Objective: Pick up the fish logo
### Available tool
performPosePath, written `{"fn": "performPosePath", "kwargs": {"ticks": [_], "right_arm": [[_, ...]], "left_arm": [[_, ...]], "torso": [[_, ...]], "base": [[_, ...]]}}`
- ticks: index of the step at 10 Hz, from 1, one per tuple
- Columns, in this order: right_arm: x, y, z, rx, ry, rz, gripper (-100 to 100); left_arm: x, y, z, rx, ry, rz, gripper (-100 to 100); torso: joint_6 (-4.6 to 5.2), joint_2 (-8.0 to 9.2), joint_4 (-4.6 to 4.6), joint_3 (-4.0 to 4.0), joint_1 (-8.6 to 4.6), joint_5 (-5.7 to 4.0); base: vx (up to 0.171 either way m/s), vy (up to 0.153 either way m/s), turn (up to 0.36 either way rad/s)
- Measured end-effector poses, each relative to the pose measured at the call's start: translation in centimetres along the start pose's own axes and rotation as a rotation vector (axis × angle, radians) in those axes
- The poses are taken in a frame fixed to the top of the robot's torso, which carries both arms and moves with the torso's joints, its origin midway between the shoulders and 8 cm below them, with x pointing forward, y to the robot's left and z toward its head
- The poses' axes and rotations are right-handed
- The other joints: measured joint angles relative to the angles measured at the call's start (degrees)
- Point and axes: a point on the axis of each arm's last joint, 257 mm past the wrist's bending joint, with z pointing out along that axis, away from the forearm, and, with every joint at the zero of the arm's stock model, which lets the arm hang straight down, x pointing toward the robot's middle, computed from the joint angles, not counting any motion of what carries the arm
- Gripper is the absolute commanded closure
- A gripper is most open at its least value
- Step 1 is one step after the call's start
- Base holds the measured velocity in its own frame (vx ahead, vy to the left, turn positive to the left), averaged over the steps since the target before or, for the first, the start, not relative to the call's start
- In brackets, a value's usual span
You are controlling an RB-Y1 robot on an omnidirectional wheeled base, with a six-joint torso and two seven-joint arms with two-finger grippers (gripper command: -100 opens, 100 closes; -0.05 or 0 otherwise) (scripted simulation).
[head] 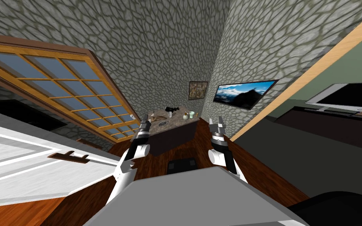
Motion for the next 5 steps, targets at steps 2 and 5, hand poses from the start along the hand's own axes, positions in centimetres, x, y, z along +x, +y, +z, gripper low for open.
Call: {"fn": "performPosePath", "kwargs": {"ticks": [2,5], "right_arm": [[0.0,0.0,0.0,0.0,0.0,0.0,0],[0.0,0.0,0.0,0.0,0.0,0.0,0]], "left_arm": [[0.2,1.3,1.2,-0.038,0.016,0.009,-100],[0.3,2.8,2.6,-0.093,0.034,0.015,-100]], "torso": [[0.0,-0.01,0.0,-0.01,-0.01,0.0],[0.01,-0.04,-0.01,-0.02,-0.02,0.0]], "base": [[-0.011,-0.009,0.11],[-0.005,-0.006,0.053]]}}
